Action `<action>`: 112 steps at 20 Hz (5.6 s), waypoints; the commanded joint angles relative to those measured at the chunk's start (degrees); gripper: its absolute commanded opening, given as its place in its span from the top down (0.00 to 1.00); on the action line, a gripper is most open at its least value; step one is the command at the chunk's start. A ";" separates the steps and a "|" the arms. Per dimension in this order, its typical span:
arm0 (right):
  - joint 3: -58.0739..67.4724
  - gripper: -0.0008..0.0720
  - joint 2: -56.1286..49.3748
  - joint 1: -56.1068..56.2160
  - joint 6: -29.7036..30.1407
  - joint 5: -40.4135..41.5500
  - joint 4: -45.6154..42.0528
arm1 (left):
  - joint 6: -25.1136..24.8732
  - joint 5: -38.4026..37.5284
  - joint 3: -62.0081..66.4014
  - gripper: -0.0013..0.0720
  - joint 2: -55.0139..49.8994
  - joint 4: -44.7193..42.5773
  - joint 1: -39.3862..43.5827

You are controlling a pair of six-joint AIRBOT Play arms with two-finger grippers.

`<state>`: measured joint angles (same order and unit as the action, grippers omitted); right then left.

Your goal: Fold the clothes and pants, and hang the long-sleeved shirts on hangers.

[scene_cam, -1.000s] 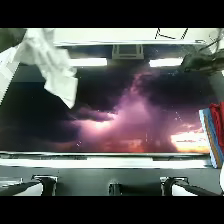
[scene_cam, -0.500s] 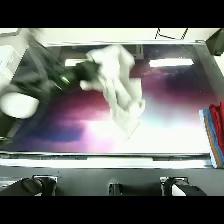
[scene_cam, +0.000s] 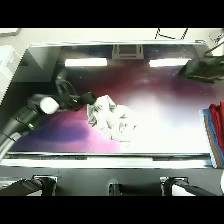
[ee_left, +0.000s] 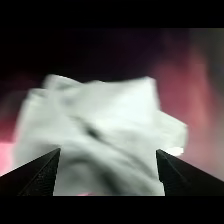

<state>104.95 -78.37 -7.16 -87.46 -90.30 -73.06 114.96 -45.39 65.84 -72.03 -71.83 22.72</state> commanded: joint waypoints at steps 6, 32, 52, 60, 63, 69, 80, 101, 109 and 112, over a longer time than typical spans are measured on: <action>0.00 0.02 -18.86 4.61 0.76 -6.49 9.81 | -18.43 -25.53 -6.64 0.01 -0.50 4.50 -18.91; -10.84 0.02 -26.58 6.71 1.62 -3.04 10.27 | -39.58 14.32 -19.21 0.94 -8.52 31.56 -3.28; -19.74 0.94 -27.87 16.35 9.05 11.82 21.66 | -40.76 8.74 -18.97 0.94 -7.37 31.32 -4.09; 1.75 0.94 -8.98 6.99 10.14 20.59 19.41 | -50.25 6.43 1.84 0.95 13.77 31.15 -14.29; 6.27 0.93 3.39 4.81 10.19 27.41 19.34 | -50.05 9.73 12.15 0.95 23.28 31.39 -15.06; 6.27 0.93 19.52 5.09 9.84 26.14 12.85 | -48.98 18.10 14.69 0.95 35.23 28.98 -13.75; -5.88 0.93 11.98 5.09 1.51 4.90 -7.48 | -32.81 5.18 -8.66 0.94 28.13 3.85 -16.44; -26.03 0.93 -6.45 5.09 -5.25 9.66 -6.12 | -34.36 -35.56 -33.59 0.01 5.22 17.79 -20.52; -26.03 0.93 -6.45 5.09 -5.29 8.92 -6.01 | -34.99 -13.79 -40.54 0.11 5.11 32.00 -8.24; -26.03 0.93 -6.40 5.09 -5.29 8.61 -5.75 | -37.99 -10.99 -39.08 0.94 5.38 34.86 -7.28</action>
<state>78.94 -84.79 -2.04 -92.62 -81.14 -79.07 79.07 -61.17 26.28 -66.89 -40.86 13.52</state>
